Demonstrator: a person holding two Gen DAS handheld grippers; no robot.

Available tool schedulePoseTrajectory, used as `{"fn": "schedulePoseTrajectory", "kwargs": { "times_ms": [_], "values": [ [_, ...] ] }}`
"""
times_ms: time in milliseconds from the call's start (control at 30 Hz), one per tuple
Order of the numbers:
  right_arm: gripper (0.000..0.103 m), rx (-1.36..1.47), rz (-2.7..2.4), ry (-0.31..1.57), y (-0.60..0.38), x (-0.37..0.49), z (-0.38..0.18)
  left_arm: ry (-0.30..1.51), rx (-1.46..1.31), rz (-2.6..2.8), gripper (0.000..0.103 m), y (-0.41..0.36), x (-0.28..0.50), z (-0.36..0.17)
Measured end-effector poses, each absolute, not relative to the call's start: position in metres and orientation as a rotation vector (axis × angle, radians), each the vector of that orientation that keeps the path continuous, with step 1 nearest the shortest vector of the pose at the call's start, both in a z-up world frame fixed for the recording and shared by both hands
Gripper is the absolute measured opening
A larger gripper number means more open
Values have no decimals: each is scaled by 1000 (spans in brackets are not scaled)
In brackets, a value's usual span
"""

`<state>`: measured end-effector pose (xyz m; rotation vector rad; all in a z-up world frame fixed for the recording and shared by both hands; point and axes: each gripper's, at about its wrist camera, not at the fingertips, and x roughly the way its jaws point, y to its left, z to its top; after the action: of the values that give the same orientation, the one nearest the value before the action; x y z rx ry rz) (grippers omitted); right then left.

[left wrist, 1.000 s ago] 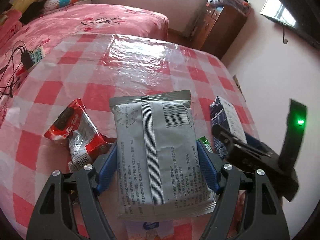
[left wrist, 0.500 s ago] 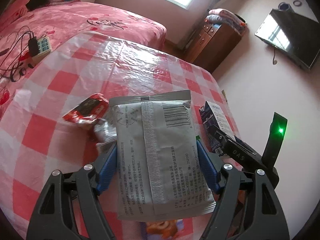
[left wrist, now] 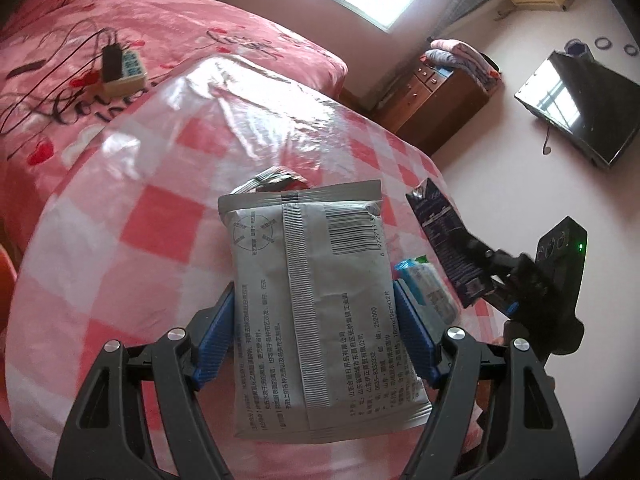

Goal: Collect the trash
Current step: 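Carry the grey packet and milk carton over the pink bucket and open both tools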

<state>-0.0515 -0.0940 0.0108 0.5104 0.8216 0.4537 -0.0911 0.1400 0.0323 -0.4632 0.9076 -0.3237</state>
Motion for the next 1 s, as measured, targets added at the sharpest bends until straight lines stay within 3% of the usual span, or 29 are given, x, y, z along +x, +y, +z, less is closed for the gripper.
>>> {"fn": "schedulePoseTrajectory", "kwargs": {
  "times_ms": [1000],
  "values": [
    [70, 296, 1063, 1047, 237, -82, 40, 762, -704, 112, 75, 372, -212, 4]
  ]
}}
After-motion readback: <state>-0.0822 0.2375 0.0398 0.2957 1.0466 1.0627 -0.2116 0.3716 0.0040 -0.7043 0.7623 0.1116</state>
